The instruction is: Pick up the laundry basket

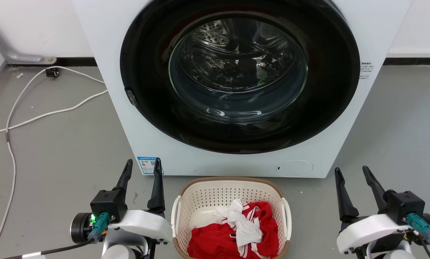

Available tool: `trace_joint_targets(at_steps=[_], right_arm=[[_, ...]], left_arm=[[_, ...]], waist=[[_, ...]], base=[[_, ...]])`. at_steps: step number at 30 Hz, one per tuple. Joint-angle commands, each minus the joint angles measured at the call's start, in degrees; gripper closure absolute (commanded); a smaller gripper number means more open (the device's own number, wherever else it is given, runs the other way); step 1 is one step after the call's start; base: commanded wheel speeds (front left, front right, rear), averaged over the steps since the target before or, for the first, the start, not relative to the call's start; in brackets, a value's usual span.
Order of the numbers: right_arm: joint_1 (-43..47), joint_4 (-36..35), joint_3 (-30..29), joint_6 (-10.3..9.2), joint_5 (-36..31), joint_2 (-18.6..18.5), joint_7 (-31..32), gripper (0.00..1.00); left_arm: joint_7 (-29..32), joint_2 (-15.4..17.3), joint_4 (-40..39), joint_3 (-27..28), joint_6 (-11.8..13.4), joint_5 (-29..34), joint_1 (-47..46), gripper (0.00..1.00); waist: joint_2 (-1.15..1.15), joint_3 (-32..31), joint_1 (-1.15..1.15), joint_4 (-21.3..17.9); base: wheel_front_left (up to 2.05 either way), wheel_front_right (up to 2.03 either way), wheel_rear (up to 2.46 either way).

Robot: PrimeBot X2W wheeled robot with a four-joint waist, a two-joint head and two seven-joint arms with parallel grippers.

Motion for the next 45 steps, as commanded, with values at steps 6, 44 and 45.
trace_joint_targets(at_steps=[6,44,45], right_arm=[[0.34,-0.39,-0.05,-0.02,-3.77,0.11,-0.64,0.0],[-0.54,0.71,0.33,-0.02,-5.55,0.15,0.51,0.0],[-0.68,1.08,0.45,-0.02,-5.3,0.15,0.48,0.0]], left_arm=[[-1.14,0.1,0.58,-0.38,0.65,3.27,-0.9,0.0],[-2.29,0.08,3.1,-0.82,1.66,5.31,-1.56,0.0],[-2.29,0.08,3.53,-0.78,1.6,5.2,-1.67,0.0]], waist=[[0.0,-0.06,0.0,0.19],[0.0,3.42,0.0,0.27],[0.0,4.1,0.0,0.23]], base=[[0.0,0.0,0.0],[0.0,0.0,0.0],[0.0,0.0,0.0]])
